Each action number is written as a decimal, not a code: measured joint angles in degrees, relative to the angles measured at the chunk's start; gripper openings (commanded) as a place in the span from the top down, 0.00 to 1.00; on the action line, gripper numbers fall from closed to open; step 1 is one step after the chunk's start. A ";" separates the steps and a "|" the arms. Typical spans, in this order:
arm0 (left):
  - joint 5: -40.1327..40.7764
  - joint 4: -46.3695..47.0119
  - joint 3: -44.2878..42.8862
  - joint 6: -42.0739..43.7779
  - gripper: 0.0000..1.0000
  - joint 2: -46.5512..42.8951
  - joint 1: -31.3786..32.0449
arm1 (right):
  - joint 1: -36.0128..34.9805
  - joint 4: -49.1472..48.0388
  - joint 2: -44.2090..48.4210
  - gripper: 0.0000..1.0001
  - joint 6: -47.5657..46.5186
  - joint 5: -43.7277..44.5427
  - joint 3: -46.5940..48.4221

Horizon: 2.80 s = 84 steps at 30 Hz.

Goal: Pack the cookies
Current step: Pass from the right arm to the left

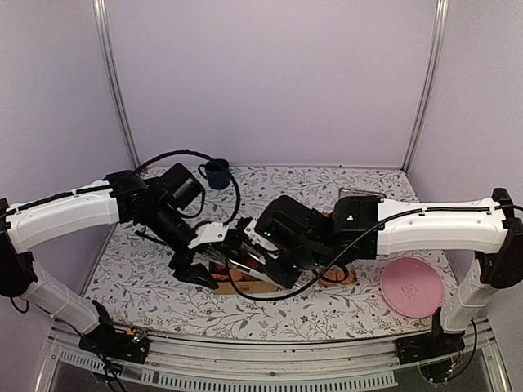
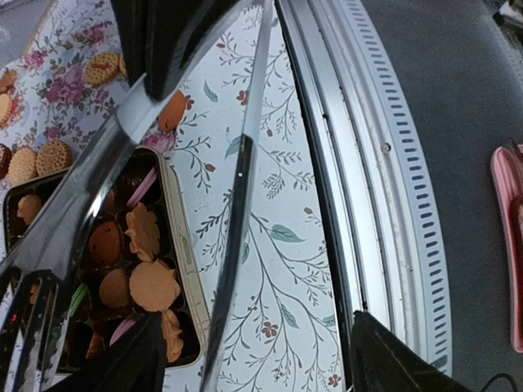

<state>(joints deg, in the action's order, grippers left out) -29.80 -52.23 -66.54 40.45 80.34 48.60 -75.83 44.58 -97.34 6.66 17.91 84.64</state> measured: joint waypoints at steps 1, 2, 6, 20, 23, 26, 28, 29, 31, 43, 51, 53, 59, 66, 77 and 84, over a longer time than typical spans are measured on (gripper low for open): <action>-0.92 -0.07 0.00 -0.02 0.24 -0.46 -0.83 | 0.09 -0.94 0.33 1.00 0.11 0.02 -0.39; -2.12 -0.04 0.00 -0.13 0.24 -1.07 -1.75 | 0.11 -1.36 1.01 1.00 0.11 0.02 -1.16; -4.74 2.73 0.04 -2.89 0.25 -3.89 -5.22 | -1.09 -2.34 4.07 1.00 -0.83 -1.49 -6.80; -7.23 2.60 -1.62 -2.93 0.42 -4.26 -4.24 | -0.57 -4.48 7.26 1.00 -4.44 -6.82 -10.12; -6.99 2.01 -1.86 -2.51 0.53 -3.96 -2.97 | -0.04 -4.13 6.14 1.00 -5.99 -7.82 -8.28; -5.86 1.46 -1.86 -2.03 0.57 -3.78 -2.51 | 0.57 -3.48 5.31 1.00 -7.54 -9.09 -7.50; -5.20 1.22 -1.86 -1.95 0.55 -3.78 -2.36 | 1.03 -3.37 5.20 1.00 -8.00 -9.84 -7.39; -4.92 1.22 -1.86 -1.84 0.49 -3.80 -2.27 | 1.29 -3.30 5.20 1.00 -8.20 -10.32 -7.37; -4.02 1.27 -1.86 -1.60 0.34 -3.82 -2.03 | 1.77 -3.28 5.20 1.00 -8.74 -11.13 -7.39; 4.74 1.05 -4.50 -1.27 0.29 -4.68 -1.73 | 2.84 -2.21 5.20 1.00 -9.31 -11.34 -7.39; 3.21 -1.29 -5.46 -0.76 0.38 -4.70 -0.74 | 3.69 -1.77 5.20 1.00 -10.34 -11.56 -7.39; 2.89 -1.33 -4.90 -0.68 0.42 -4.70 -0.26 | 3.89 -1.60 5.18 1.00 -10.84 -11.72 -7.34; 1.70 -1.60 -4.02 -0.59 0.45 -4.70 0.11 | 4.15 -0.74 3.76 1.00 -12.41 -12.28 -5.77; 3.61 -1.31 -4.39 -0.94 0.32 -4.74 0.15 | 5.01 -0.98 3.43 1.00 -13.00 -12.63 -5.92; 1.25 -4.28 -5.84 -0.13 0.34 -4.76 0.57 | 7.48 -1.16 3.43 1.00 -13.31 -12.61 -7.48; 0.96 -3.48 -4.26 -0.68 0.37 -4.72 0.90 | 8.20 -1.57 3.41 1.00 -13.86 -12.50 -6.62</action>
<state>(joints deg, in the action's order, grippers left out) -28.84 -55.70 -70.81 39.77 75.61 49.50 -67.64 43.00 -93.93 -7.20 5.41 78.02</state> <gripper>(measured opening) 0.635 0.015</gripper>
